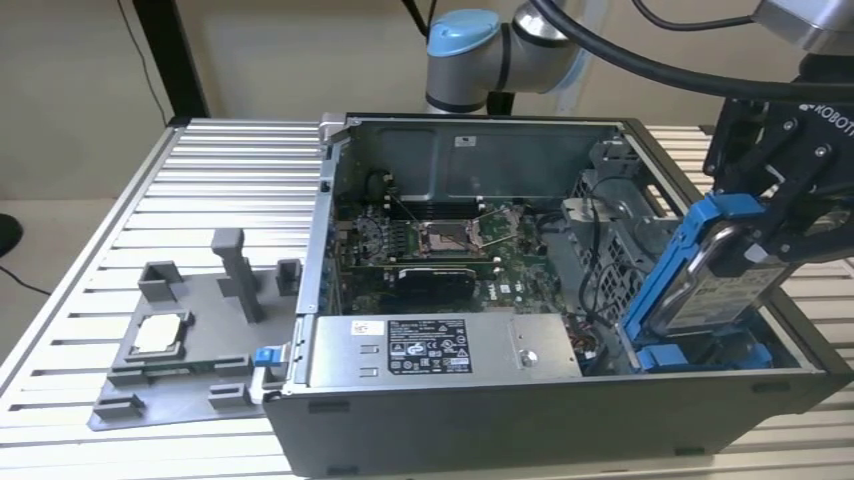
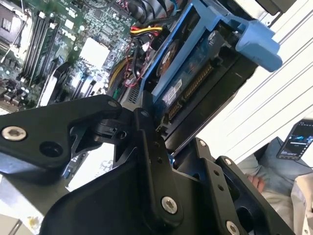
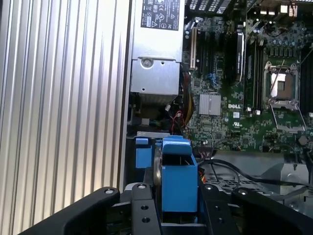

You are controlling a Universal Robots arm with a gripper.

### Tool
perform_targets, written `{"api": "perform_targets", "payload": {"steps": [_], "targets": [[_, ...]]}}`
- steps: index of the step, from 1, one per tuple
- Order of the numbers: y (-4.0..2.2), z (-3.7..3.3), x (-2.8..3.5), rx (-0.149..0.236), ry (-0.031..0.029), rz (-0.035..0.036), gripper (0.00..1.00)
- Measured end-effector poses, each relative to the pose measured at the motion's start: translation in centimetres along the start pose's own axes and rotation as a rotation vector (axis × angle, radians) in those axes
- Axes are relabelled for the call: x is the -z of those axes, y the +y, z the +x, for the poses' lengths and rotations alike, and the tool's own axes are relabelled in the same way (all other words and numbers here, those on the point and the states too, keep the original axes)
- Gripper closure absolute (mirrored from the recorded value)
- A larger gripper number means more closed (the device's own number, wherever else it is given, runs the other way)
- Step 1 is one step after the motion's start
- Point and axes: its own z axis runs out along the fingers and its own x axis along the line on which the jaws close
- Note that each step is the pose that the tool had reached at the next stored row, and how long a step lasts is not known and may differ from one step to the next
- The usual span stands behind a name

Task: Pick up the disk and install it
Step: 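Insert the disk into the insertion slot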

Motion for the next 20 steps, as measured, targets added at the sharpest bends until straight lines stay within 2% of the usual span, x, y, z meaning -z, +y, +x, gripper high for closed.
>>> {"api": "perform_targets", "payload": {"steps": [5,7,10,13,18,20], "targets": [[-0.93,0.04,0.18,0.000,-0.0001,-0.0048,1.00],[-1.26,0.05,0.31,0.000,-0.0022,-0.0080,1.00],[-1.36,0.04,0.66,0.000,-0.0072,-0.0214,1.00],[-1.37,0.04,0.80,0.000,-0.0078,-0.0357,1.00],[-1.31,0.03,1.31,-0.001,-0.0130,-0.0509,1.00],[-1.40,0.06,1.34,0.000,-0.0151,-0.0520,1.00]]}}
